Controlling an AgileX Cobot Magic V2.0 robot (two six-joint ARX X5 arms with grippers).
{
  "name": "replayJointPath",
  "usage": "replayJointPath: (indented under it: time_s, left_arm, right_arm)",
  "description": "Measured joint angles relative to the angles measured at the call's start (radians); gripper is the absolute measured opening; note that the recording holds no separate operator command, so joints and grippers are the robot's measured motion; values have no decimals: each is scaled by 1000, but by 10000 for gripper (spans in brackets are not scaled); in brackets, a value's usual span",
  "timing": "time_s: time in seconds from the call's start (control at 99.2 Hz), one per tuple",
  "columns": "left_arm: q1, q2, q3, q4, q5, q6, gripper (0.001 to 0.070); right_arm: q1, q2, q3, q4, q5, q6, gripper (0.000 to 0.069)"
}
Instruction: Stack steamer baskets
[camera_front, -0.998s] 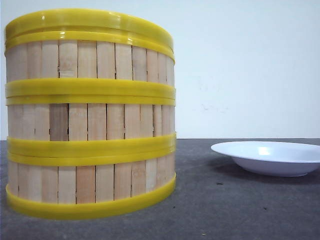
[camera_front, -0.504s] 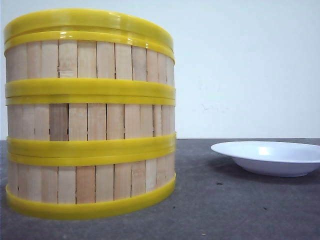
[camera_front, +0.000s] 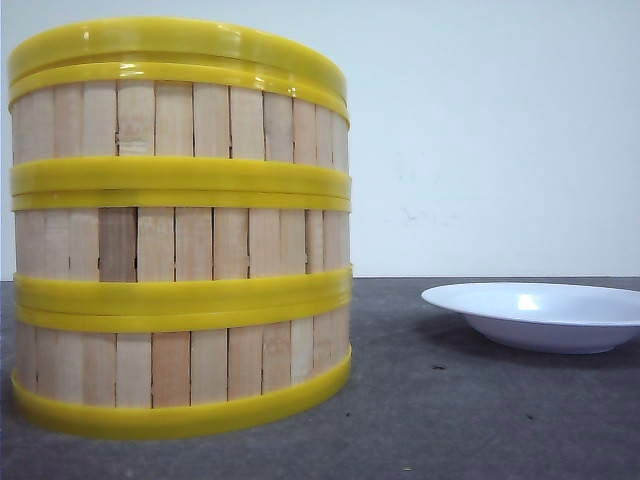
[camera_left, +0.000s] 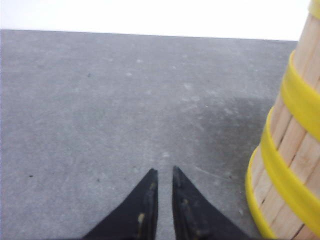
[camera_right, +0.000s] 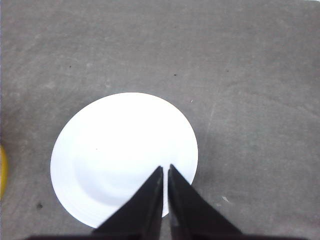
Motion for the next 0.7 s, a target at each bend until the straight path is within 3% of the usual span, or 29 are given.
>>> replayJointPath:
  time_s: [0.181, 0.696]
  left_arm:
    - [2, -85, -12, -33, 0, 1, 25]
    - [3, -83, -12, -32, 1, 11, 25]
  right_arm:
    - [0, 0, 0, 0, 0, 0, 9]
    - [0, 0, 0, 4, 0, 0, 9]
